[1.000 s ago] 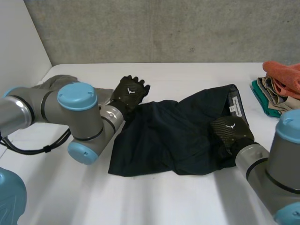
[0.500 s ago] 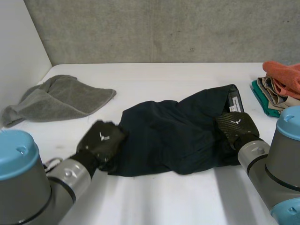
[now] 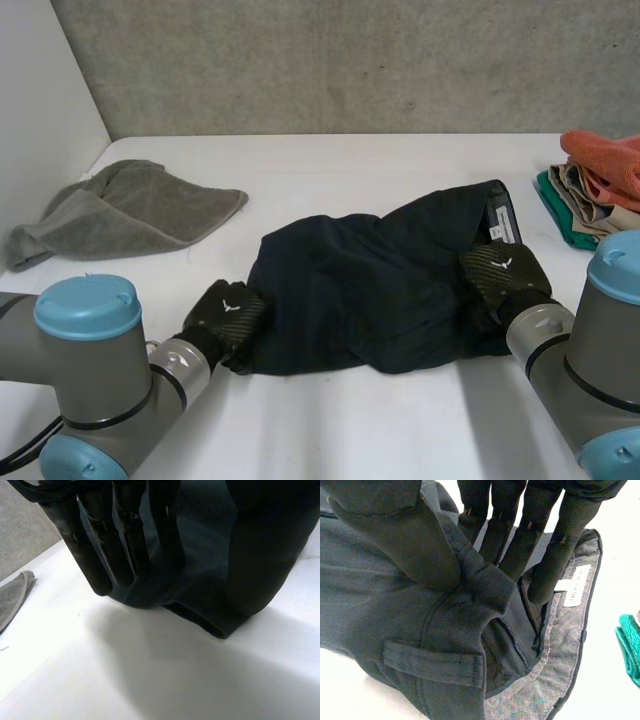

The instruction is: Fold the laundry.

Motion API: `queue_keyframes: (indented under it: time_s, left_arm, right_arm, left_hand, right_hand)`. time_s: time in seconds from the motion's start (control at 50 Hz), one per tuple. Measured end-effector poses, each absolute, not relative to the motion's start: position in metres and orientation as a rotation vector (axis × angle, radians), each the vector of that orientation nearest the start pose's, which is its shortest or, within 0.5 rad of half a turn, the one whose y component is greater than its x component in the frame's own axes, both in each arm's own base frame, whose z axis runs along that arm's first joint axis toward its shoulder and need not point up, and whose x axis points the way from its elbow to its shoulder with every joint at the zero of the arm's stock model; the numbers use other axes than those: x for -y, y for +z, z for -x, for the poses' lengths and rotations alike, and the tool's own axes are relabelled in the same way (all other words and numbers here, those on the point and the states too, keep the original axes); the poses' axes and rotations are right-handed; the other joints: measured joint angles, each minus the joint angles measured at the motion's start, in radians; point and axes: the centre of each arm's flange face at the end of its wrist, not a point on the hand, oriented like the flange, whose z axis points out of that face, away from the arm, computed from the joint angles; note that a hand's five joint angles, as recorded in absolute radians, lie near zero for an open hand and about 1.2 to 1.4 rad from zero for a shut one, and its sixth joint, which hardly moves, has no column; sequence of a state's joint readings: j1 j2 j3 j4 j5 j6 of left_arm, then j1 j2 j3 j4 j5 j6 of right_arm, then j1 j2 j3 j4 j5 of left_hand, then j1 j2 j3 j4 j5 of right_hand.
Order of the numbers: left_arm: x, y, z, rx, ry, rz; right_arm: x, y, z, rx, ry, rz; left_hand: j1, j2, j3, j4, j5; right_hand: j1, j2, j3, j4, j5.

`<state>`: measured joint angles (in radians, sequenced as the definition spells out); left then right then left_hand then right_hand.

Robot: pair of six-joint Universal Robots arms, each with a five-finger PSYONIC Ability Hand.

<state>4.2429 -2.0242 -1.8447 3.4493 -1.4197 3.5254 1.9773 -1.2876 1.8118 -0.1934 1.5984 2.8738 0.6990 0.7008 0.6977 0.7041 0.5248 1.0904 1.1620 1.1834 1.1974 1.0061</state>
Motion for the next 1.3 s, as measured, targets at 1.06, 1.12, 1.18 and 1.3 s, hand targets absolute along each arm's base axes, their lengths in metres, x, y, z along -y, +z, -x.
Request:
queue_keyframes:
  time_s: [1.06,1.12,1.18,1.3]
  left_arm:
    - [0.305,0.3,0.297,-2.047,-2.484,-0.918]
    - [0.332,0.314,0.311,-1.895,-2.582,-0.903]
    - [0.351,0.348,0.318,-1.647,-2.747,-0.825]
    - [0.362,0.436,0.31,-1.002,-3.057,-0.447]
  right_arm:
    - [0.284,0.312,-0.261,-2.19,-2.042,1.226]
    - [0.311,0.321,-0.27,-2.076,-2.227,1.042]
    - [0.333,0.346,-0.276,-1.871,-2.452,0.8]
    - [0.352,0.407,-0.277,-1.327,-2.788,0.369]
  left_hand:
    - [0.448,0.498,0.498,0.498,0.431]
    - [0.448,0.498,0.498,0.498,0.431]
    - [0.448,0.499,0.498,0.498,0.431]
    - [0.448,0.499,0.498,0.498,0.431]
  right_hand:
    - [0.0,0.0,0.005,0.0,0.0]
    - [0.0,0.0,0.005,0.002,0.0]
    - [0.0,0.0,0.005,0.003,0.0]
    - [0.0,0.0,0.005,0.003,0.0]
